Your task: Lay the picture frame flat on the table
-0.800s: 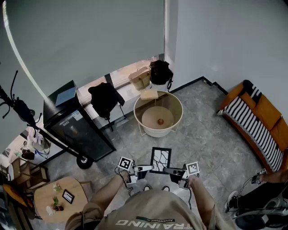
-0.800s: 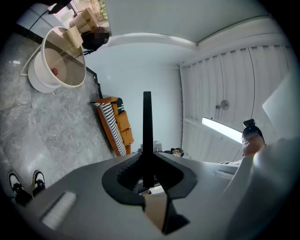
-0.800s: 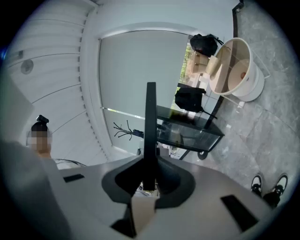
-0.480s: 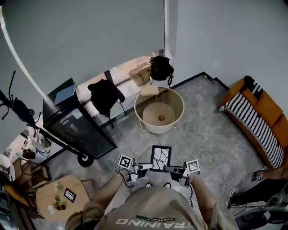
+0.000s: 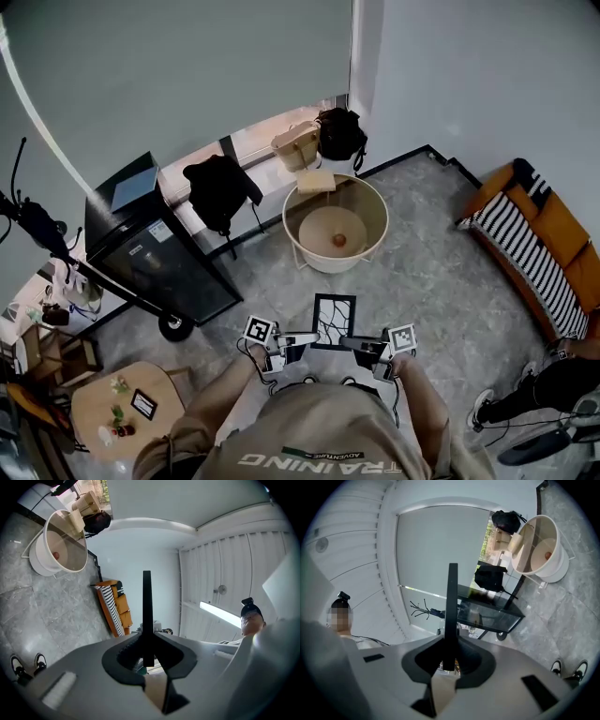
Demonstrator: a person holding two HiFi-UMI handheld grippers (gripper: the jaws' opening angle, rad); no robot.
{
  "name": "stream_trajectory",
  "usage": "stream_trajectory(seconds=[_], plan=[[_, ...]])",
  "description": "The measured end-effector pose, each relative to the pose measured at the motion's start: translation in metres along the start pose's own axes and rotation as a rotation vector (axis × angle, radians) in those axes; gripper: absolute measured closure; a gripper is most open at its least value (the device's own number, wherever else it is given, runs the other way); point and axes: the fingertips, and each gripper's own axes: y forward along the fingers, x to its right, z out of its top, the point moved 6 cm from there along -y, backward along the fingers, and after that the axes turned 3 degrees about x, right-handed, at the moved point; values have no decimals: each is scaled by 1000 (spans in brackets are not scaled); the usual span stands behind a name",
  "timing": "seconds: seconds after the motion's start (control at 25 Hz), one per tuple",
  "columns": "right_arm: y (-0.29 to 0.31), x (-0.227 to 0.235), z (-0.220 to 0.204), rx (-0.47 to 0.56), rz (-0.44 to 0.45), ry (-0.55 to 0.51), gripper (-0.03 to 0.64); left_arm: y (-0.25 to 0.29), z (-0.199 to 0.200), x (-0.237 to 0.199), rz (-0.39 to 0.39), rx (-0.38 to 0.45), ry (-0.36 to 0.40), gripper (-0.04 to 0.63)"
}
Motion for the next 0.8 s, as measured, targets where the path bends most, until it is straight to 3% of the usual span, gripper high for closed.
stream_trajectory(seconds=[0.44, 0.8], plan=[[23, 39, 42, -21, -15, 37, 555, -9, 51, -25, 0, 19, -40, 523], [16, 88, 142, -47, 31, 55, 556, 26, 145, -56, 31, 39, -37, 523]])
